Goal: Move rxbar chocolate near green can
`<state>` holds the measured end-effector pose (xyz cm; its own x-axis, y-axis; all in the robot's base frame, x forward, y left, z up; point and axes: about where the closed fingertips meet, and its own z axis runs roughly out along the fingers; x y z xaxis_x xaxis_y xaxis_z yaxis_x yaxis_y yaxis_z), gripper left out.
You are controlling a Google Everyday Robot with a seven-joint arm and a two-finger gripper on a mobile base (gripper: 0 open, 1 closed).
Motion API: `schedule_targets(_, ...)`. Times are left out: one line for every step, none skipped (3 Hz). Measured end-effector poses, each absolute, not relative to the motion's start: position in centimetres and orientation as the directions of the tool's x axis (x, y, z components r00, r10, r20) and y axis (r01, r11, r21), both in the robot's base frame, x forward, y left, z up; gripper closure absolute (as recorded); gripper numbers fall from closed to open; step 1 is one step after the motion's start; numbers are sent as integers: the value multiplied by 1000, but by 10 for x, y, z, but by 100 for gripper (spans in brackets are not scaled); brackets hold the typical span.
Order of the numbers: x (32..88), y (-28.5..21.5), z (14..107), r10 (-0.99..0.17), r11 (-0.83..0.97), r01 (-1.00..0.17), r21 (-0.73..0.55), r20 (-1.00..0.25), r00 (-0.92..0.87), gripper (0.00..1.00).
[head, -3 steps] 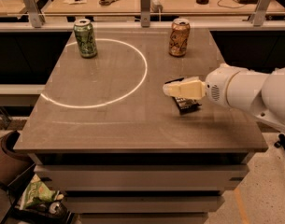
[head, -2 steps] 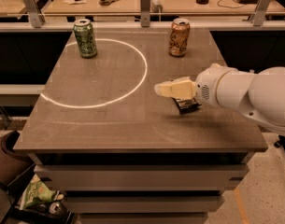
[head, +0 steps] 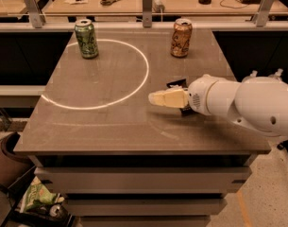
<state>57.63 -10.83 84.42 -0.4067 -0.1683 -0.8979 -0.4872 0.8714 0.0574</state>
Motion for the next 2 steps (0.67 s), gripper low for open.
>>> schedule_targets(572, -103, 823, -158, 870, -486, 90, -881, -446, 0)
schedule_targets(567, -101, 808, -147, 871, -477, 113, -867, -475, 0)
